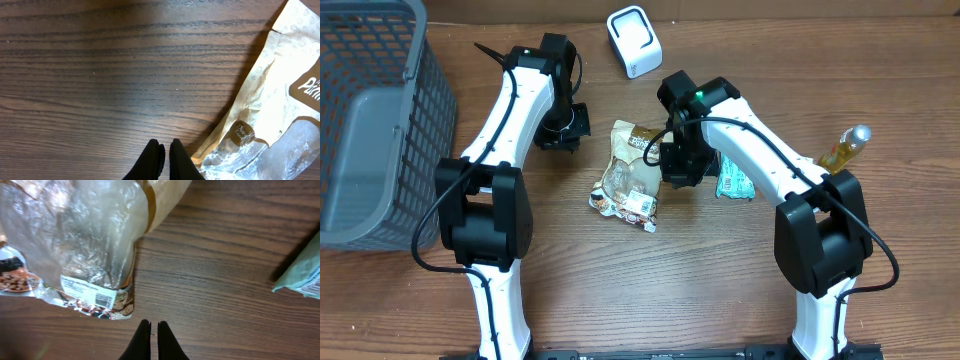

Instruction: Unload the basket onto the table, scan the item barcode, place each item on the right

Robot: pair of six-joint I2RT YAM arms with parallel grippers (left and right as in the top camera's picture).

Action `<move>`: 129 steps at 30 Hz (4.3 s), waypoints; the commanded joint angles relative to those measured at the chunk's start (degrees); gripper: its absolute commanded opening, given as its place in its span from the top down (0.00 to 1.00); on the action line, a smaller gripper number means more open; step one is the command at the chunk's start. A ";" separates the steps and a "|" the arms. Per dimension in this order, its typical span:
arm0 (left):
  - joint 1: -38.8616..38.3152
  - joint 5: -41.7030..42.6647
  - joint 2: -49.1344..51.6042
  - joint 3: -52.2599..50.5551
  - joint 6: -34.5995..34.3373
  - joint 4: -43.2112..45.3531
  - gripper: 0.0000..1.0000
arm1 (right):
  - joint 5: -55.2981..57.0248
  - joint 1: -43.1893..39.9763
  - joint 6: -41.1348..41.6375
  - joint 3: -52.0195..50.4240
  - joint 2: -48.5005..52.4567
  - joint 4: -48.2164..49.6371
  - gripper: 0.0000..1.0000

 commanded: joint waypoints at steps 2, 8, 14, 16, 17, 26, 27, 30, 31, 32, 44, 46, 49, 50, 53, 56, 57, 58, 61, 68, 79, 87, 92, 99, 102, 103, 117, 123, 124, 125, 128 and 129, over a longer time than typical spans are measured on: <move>-0.39 -0.59 0.09 -0.42 0.39 0.15 0.94 | 0.07 0.70 0.50 -4.07 -0.48 1.95 0.96; -0.39 -0.59 0.09 -0.42 0.39 0.22 0.94 | -2.12 3.63 3.43 -12.90 -0.48 9.55 0.96; -0.24 -0.68 0.09 -0.42 0.42 0.24 0.93 | -8.61 8.87 7.89 -18.58 -0.44 19.28 0.96; 0.02 -0.83 0.09 -0.42 0.42 0.22 0.92 | -9.22 11.08 10.95 -19.34 -0.44 23.21 0.96; 0.17 -0.85 0.09 -0.42 0.44 0.22 0.91 | -9.38 12.28 11.69 -19.41 -0.44 25.35 0.96; 1.51 -0.79 0.09 -0.42 0.44 -0.37 0.91 | -9.46 17.77 8.98 -18.21 -0.55 34.88 0.96; 1.53 -0.79 0.09 -0.42 0.44 -0.48 0.91 | -9.88 17.57 8.09 -17.18 -0.79 33.31 0.96; 1.53 -0.74 0.09 -0.42 0.66 -0.70 0.91 | -12.22 16.06 5.29 -12.83 -1.84 29.49 0.93; 1.53 -0.52 0.09 -0.42 0.66 -0.87 0.91 | -12.15 15.26 5.27 -10.73 -2.34 28.35 0.92; 1.53 -0.15 0.09 -0.42 0.66 -1.11 0.91 | -12.17 14.67 4.85 -9.49 -2.67 27.96 0.90; 1.36 9.64 0.09 -0.42 9.22 -10.56 0.96 | -5.07 5.49 2.67 -5.60 -3.21 23.37 0.77; 1.14 10.27 0.09 -0.42 9.20 -10.71 0.96 | -3.93 4.39 2.67 -5.62 -3.21 23.41 0.76; 0.50 10.27 0.09 -0.44 8.90 -10.71 0.96 | -3.13 3.10 2.49 -5.64 -3.21 23.15 0.76; 0.24 10.27 0.09 -0.48 8.55 -10.71 0.96 | -3.06 2.80 2.49 -5.77 -3.21 23.10 0.76; -0.98 10.01 0.09 -1.27 8.33 -9.92 0.96 | -3.02 2.27 2.49 -6.36 -3.21 23.15 0.75; -2.12 9.68 0.09 -2.80 8.33 -8.33 0.96 | -2.21 2.23 2.47 -6.84 -3.21 23.23 0.75; -2.38 9.70 0.09 -3.32 8.33 -7.85 0.96 | -2.21 2.23 2.49 -7.02 -3.21 23.41 0.75; -2.67 9.73 0.09 -3.98 8.31 -7.08 0.96 | -2.21 2.23 2.49 -7.04 -3.19 23.41 0.75; -3.10 9.75 0.09 -5.70 7.06 -5.75 0.96 | -2.21 2.23 2.49 -7.04 -3.17 23.47 0.75; -4.52 9.73 0.09 -12.09 5.29 0.33 0.96 | -2.19 2.23 2.49 -7.06 -3.17 24.26 0.74; -4.68 7.93 0.09 -20.44 3.72 11.37 0.96 | -2.19 2.23 2.49 -7.32 -3.17 25.11 0.73; -4.68 3.41 0.09 -22.25 2.75 13.55 0.96 | -1.70 2.23 2.49 -7.32 -3.15 25.33 0.60; -4.61 3.21 0.09 -22.25 2.75 13.55 0.96 | 1.33 2.23 2.49 -7.32 -3.10 25.57 0.47; -4.57 2.16 0.09 -22.25 2.73 13.53 0.96 | 1.88 2.23 2.49 -7.32 -2.45 26.93 0.35; -4.52 2.16 0.09 -22.25 2.73 13.57 0.96 | 1.86 2.23 2.51 -7.32 0.48 27.52 0.24; -4.52 2.16 0.09 -22.25 2.73 13.57 0.96 | 1.86 2.23 2.51 -7.32 1.33 27.61 0.22; -4.55 0.66 0.09 -22.25 2.71 13.68 0.96 | 2.03 2.16 3.17 -7.30 5.31 33.64 0.12; -4.55 0.72 0.09 -22.25 2.75 13.86 0.96 | 2.05 2.05 2.38 -5.22 3.65 32.17 0.12; -4.55 0.92 0.09 -22.18 2.78 13.73 0.96 | 2.01 2.05 1.73 -4.74 3.04 32.00 0.12; -4.50 1.03 0.07 -21.90 2.78 13.42 0.96 | 2.08 2.05 0.96 -4.26 2.12 31.82 0.11; -4.17 1.25 0.04 -19.74 2.78 11.45 0.96 | 2.12 1.68 0.31 -3.96 0.74 31.98 0.07; -4.02 1.55 0.04 -18.58 2.78 10.49 0.96 | 2.10 1.55 0.33 -3.96 0.68 32.02 0.07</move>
